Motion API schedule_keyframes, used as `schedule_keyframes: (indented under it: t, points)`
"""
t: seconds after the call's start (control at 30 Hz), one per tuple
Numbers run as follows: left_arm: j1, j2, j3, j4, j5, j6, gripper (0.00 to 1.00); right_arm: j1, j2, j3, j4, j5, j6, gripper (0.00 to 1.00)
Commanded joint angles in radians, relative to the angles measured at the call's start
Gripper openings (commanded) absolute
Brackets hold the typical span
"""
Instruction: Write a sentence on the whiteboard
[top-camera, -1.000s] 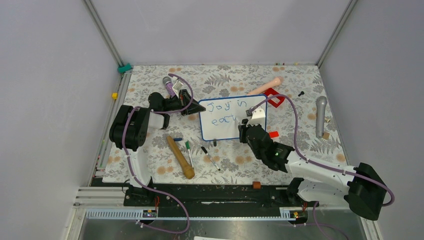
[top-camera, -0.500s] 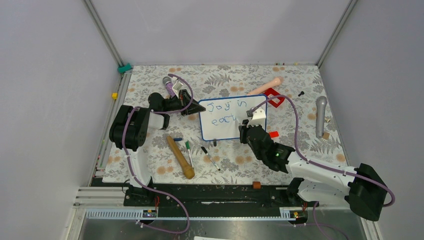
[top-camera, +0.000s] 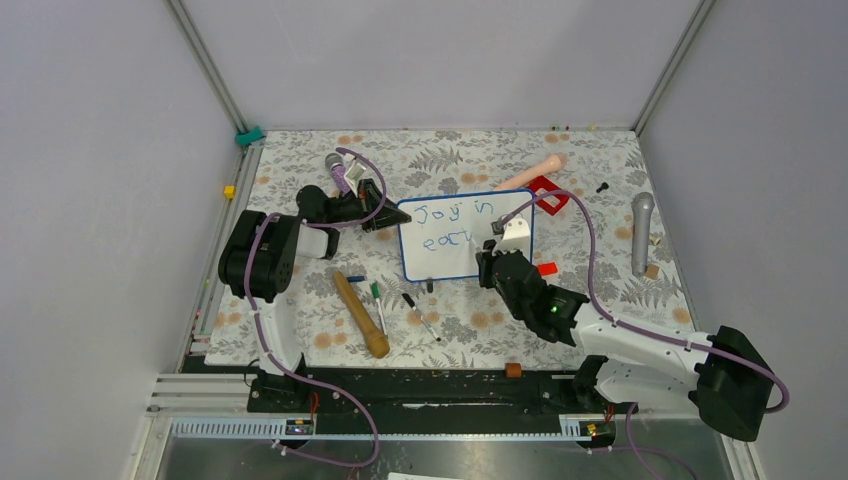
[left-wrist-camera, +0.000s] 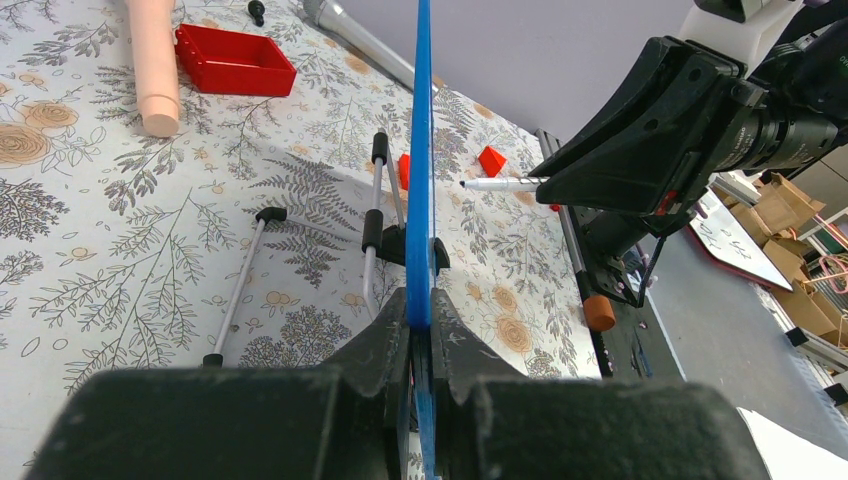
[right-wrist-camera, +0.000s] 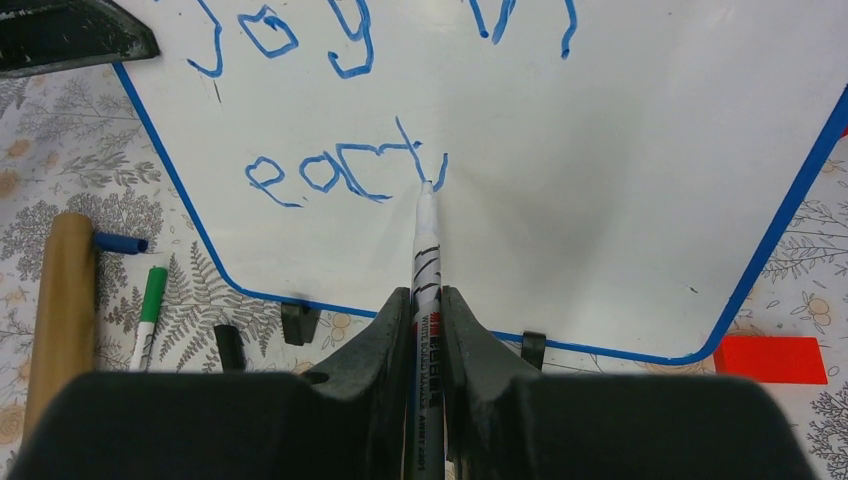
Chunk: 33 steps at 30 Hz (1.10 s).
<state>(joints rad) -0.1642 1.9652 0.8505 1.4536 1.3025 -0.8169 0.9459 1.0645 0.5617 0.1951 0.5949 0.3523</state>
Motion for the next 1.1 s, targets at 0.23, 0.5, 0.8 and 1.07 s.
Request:
schedule_keyframes:
  t: [0.23,0.5,0.8,1.07]
  points:
    - [-0.014,0.005,-0.040,0.019,0.126,0.128,0.00,-0.005,0.029,0.060,0.002,-0.027,-0.010,0.00]
    - [-0.013,0.006,-0.039,0.019,0.128,0.127,0.00,-0.006,0.082,0.117,-0.026,-0.013,-0.022,0.00]
    - [-0.013,0.007,-0.039,0.019,0.129,0.128,0.00,-0.006,0.056,0.208,-0.157,-0.019,-0.009,0.00]
    - [-0.014,0.002,-0.045,0.019,0.130,0.134,0.00,-0.006,0.086,0.320,-0.250,-0.066,0.069,0.00]
